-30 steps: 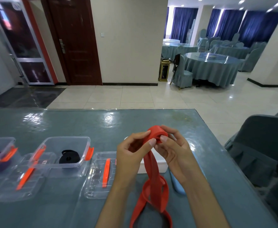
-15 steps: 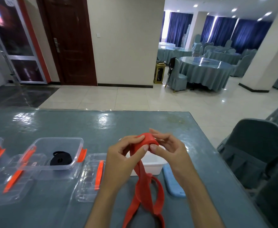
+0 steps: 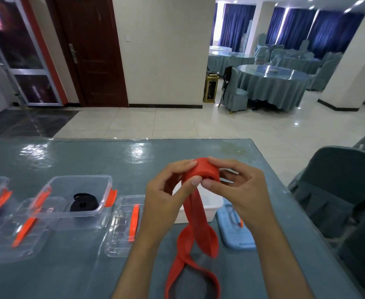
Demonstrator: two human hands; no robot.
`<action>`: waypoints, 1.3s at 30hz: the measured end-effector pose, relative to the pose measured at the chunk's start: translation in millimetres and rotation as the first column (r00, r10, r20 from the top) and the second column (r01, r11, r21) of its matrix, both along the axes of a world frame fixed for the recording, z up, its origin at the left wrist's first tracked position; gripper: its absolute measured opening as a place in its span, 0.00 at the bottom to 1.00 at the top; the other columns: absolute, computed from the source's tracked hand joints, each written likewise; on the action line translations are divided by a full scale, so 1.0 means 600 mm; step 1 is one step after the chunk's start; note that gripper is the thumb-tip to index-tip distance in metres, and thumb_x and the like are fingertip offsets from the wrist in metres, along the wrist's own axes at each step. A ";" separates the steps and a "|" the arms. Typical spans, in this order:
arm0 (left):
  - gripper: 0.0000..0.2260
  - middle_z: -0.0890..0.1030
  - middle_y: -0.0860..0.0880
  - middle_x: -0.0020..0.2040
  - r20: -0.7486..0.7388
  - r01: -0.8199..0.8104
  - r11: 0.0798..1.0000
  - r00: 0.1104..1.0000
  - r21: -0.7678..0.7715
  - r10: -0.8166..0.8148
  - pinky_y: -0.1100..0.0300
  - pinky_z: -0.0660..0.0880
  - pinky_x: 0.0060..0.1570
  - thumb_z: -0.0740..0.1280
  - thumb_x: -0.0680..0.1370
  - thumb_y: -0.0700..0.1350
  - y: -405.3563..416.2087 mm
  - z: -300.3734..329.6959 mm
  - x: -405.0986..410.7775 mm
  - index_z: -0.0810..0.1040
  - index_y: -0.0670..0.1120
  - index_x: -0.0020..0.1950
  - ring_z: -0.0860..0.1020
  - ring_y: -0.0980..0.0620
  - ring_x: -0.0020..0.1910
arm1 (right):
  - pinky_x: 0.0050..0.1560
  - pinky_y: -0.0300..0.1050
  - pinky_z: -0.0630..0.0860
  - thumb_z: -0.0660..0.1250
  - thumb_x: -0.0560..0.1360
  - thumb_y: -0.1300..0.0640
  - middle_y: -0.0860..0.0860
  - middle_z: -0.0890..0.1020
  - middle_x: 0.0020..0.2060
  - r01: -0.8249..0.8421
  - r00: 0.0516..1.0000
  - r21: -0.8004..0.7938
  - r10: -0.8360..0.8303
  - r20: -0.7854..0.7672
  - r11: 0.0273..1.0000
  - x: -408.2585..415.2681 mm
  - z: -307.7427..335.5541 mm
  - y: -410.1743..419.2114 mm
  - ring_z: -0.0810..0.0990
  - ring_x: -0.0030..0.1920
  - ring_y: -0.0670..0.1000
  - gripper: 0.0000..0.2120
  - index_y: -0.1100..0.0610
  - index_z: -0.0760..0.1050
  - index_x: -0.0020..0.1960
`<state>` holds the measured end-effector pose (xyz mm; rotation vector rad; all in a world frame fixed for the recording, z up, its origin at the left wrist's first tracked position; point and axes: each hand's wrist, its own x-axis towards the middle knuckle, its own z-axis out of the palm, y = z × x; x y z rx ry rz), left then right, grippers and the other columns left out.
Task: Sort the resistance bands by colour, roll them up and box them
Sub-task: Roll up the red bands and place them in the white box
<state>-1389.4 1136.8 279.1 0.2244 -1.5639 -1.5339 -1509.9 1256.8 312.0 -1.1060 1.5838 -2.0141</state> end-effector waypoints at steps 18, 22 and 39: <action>0.11 0.88 0.48 0.52 0.078 -0.002 0.994 0.997 0.106 -0.006 0.60 0.80 0.55 0.76 0.75 0.39 -0.011 0.007 -0.003 0.84 0.44 0.57 0.86 0.50 0.53 | 0.51 0.47 0.85 0.77 0.71 0.64 0.57 0.88 0.47 0.122 0.953 -0.055 -0.102 0.286 0.991 0.033 -0.017 -0.039 0.88 0.49 0.56 0.13 0.63 0.82 0.54; 0.15 0.87 0.48 0.55 0.137 0.034 0.999 0.990 -0.001 -0.034 0.53 0.81 0.60 0.76 0.75 0.41 -0.016 -0.003 0.008 0.85 0.47 0.61 0.85 0.47 0.56 | 0.44 0.46 0.84 0.78 0.68 0.60 0.60 0.88 0.45 0.107 0.963 -0.013 -0.100 0.251 0.994 0.025 -0.023 -0.039 0.87 0.45 0.56 0.14 0.65 0.76 0.46; 0.15 0.82 0.53 0.63 0.254 -0.015 0.984 0.965 -0.175 0.060 0.50 0.76 0.67 0.66 0.85 0.45 -0.020 -0.011 0.006 0.78 0.52 0.71 0.79 0.50 0.66 | 0.53 0.53 0.84 0.79 0.68 0.57 0.60 0.87 0.43 0.091 0.974 0.057 -0.101 0.203 0.994 0.020 -0.022 -0.037 0.88 0.46 0.59 0.15 0.65 0.79 0.48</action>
